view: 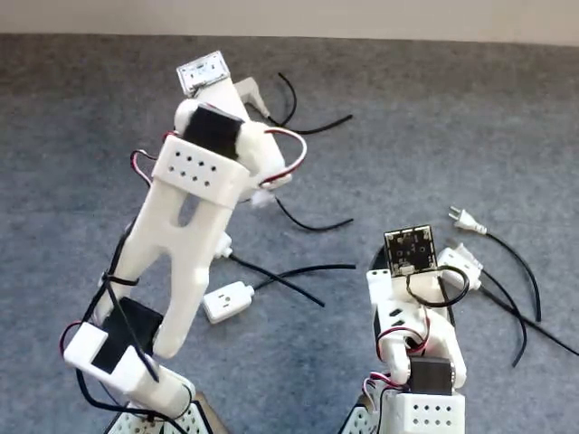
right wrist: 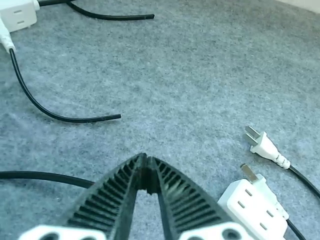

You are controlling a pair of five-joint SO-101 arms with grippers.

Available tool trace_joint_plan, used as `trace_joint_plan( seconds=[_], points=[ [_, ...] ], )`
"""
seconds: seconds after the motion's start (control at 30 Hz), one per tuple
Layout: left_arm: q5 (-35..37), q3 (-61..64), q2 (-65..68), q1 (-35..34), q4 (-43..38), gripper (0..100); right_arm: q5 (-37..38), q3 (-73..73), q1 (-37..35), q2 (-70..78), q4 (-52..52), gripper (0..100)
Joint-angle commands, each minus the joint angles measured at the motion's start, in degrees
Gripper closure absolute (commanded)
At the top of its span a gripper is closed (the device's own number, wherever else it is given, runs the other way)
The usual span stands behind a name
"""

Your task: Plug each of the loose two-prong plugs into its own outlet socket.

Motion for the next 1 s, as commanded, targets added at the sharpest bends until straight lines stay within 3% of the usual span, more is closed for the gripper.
trace_joint_plan(
  seconds=[0.0,0.13,0.33,0.57,0.97],
  points=[
    [3.3,0.0,-3.0,5.2,-2.9,99,0.6,8.0,-0.4,-0.2,0.1,99.1],
    [8.1,0.0,-3.0,7.8,-4.8,99,0.6,8.0,-0.4,-0.2,0.1,99.1],
    [23.1,1.8,-3.0,7.0,-7.5,99,0.6,8.0,-0.4,-0.2,0.1,99.1],
    [24.0,9.7,-3.2,7.7,-17.1,99,0.6,8.0,-0.4,-0.2,0.1,99.1],
    [35.0,9.7,-6.2,8.4,-19.1,99,0.6,8.0,-0.2,-0.5,0.1,99.1]
  ],
)
